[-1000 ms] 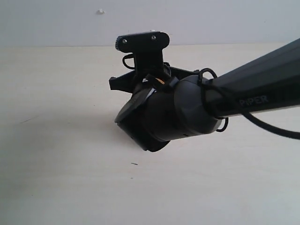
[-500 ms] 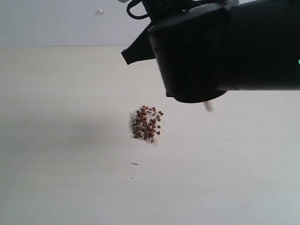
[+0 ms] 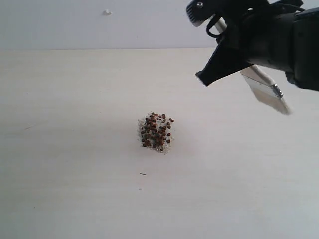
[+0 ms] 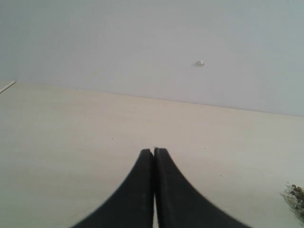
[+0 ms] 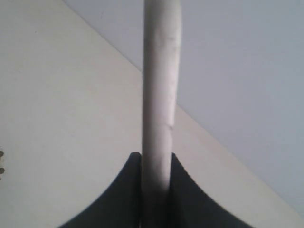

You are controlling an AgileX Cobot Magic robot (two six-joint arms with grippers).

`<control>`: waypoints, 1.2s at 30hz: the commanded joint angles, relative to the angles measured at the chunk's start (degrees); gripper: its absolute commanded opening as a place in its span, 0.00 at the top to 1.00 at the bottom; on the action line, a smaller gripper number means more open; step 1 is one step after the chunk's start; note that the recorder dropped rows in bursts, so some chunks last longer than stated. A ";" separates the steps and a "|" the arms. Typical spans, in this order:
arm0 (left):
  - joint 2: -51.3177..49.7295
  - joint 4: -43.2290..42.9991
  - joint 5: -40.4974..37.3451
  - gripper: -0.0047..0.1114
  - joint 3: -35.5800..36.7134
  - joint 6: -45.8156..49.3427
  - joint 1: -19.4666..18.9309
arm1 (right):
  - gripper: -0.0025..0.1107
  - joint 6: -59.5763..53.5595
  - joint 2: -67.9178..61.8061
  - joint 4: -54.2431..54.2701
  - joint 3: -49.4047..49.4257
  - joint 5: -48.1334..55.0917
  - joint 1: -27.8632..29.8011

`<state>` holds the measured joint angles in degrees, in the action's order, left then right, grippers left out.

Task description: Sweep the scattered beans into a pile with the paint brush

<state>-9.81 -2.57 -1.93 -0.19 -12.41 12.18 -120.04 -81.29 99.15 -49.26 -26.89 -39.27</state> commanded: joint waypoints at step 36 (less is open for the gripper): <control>0.52 0.30 0.13 0.96 0.19 0.19 -0.20 | 0.98 67.61 -37.71 -31.17 -15.65 91.56 34.91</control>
<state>-9.81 -2.57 -1.93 -0.19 -12.41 12.18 -50.63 -117.81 65.74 -64.52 65.11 -4.35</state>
